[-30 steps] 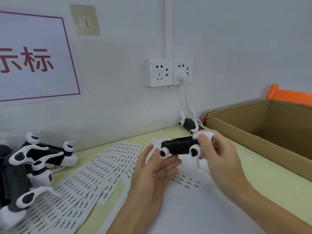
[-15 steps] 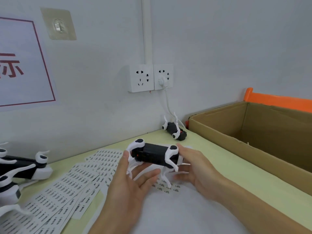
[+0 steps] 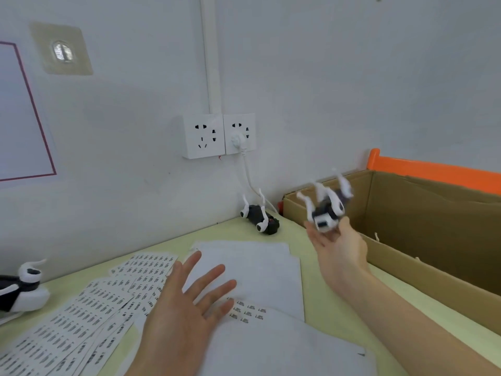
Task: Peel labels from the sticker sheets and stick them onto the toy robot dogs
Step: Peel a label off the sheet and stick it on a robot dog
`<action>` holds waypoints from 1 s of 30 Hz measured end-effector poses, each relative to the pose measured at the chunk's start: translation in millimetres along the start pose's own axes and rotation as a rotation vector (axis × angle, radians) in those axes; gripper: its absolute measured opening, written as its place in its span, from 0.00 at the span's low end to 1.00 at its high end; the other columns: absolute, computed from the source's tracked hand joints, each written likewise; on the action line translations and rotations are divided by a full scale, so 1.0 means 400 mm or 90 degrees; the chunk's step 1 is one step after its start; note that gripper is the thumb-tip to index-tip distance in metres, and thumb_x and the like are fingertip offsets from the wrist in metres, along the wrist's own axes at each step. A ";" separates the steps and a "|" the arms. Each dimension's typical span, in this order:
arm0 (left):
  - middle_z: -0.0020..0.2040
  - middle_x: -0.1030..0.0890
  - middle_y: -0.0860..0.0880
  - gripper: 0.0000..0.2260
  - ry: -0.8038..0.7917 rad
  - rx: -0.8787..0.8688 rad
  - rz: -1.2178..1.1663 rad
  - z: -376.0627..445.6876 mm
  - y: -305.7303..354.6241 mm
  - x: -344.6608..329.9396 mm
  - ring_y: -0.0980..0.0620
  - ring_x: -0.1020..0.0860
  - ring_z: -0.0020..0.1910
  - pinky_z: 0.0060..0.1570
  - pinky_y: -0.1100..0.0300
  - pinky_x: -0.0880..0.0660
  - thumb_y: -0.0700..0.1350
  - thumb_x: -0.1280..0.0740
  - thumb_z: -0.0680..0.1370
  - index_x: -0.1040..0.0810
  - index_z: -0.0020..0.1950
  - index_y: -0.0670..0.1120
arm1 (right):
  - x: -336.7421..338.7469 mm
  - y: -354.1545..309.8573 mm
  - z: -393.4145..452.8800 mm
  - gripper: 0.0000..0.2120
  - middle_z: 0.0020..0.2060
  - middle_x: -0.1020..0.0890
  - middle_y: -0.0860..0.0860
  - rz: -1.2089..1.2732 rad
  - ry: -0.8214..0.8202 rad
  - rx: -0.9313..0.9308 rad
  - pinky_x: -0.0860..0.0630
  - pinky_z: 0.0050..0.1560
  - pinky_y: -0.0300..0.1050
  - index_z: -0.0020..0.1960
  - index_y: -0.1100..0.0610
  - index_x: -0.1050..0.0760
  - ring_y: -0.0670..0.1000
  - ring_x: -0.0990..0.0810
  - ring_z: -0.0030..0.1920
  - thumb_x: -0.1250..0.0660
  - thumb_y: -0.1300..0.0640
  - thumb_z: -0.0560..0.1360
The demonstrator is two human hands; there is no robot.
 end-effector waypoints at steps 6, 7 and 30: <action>0.57 0.15 0.40 0.23 -0.025 -0.006 0.022 -0.004 0.004 -0.001 0.39 0.14 0.48 0.48 0.45 0.25 0.55 0.36 0.71 0.20 0.64 0.49 | -0.088 0.030 -0.038 0.14 0.51 0.14 0.57 -0.404 -0.335 0.054 0.23 0.43 0.45 0.62 0.54 0.20 0.58 0.15 0.51 0.41 0.61 0.82; 0.56 0.15 0.40 0.23 -0.029 -0.005 0.034 -0.005 0.003 -0.003 0.40 0.14 0.46 0.48 0.46 0.25 0.55 0.36 0.71 0.20 0.64 0.48 | -0.091 0.041 -0.046 0.14 0.48 0.13 0.57 -0.460 -0.353 0.061 0.23 0.41 0.44 0.59 0.56 0.18 0.57 0.15 0.50 0.41 0.63 0.82; 0.31 0.20 0.44 0.20 0.124 -0.326 0.190 -0.083 0.196 -0.075 0.49 0.21 0.28 0.31 0.62 0.24 0.30 0.43 0.77 0.19 0.33 0.45 | -0.102 0.187 -0.125 0.12 0.43 0.24 0.38 -1.082 -0.547 0.398 0.27 0.40 0.37 0.53 0.37 0.18 0.41 0.24 0.45 0.33 0.54 0.78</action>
Point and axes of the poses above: each hand's wrist, its own z-axis towards the middle knuckle, its own x-axis out of the back of the hand, y = z × x, the point moved 8 cm from there along z, towards the middle knuckle
